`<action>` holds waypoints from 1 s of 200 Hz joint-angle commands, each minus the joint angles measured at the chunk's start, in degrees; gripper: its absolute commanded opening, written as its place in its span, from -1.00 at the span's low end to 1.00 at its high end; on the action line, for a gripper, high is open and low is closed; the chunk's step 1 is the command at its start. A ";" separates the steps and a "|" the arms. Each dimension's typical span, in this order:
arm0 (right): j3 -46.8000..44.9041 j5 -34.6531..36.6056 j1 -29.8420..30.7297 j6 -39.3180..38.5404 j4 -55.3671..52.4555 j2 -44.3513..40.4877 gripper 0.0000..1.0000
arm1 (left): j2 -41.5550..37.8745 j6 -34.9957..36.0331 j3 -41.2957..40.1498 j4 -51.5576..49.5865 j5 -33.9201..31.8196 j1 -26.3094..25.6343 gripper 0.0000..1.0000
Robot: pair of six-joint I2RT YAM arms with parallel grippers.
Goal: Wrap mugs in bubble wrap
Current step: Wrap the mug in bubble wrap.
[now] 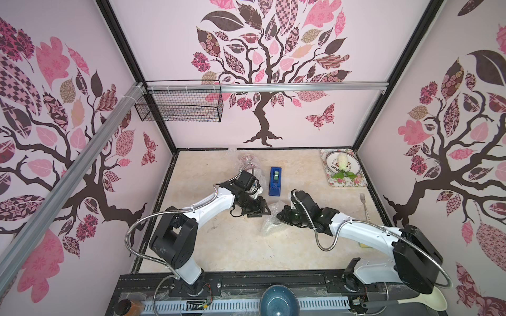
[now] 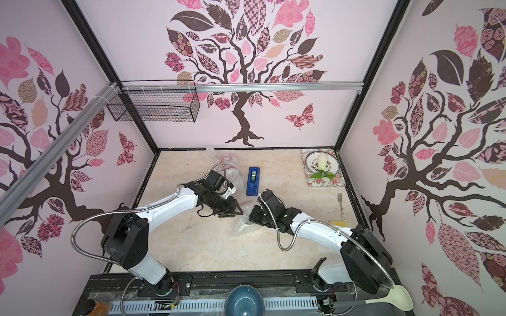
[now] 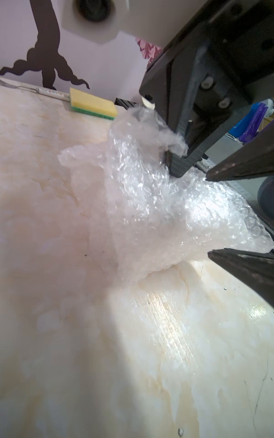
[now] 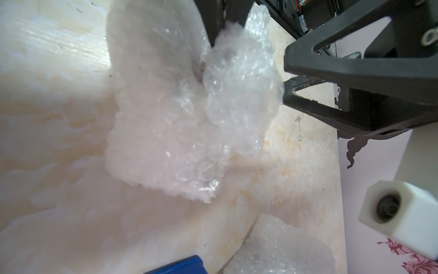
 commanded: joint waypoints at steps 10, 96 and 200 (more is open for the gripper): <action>-0.63 1.31 -0.33 1.98 0.10 -2.22 -1.00 | 1.72 2.13 -1.09 -1.42 -3.48 -0.72 -0.02; -1.32 1.20 -0.37 2.99 1.76 -1.95 -1.00 | 2.71 -0.71 -3.39 3.46 -5.94 -2.75 0.02; -0.88 6.81 -2.07 7.67 -3.82 -11.76 -0.05 | 5.49 0.28 -2.59 2.39 -8.21 -4.81 -0.03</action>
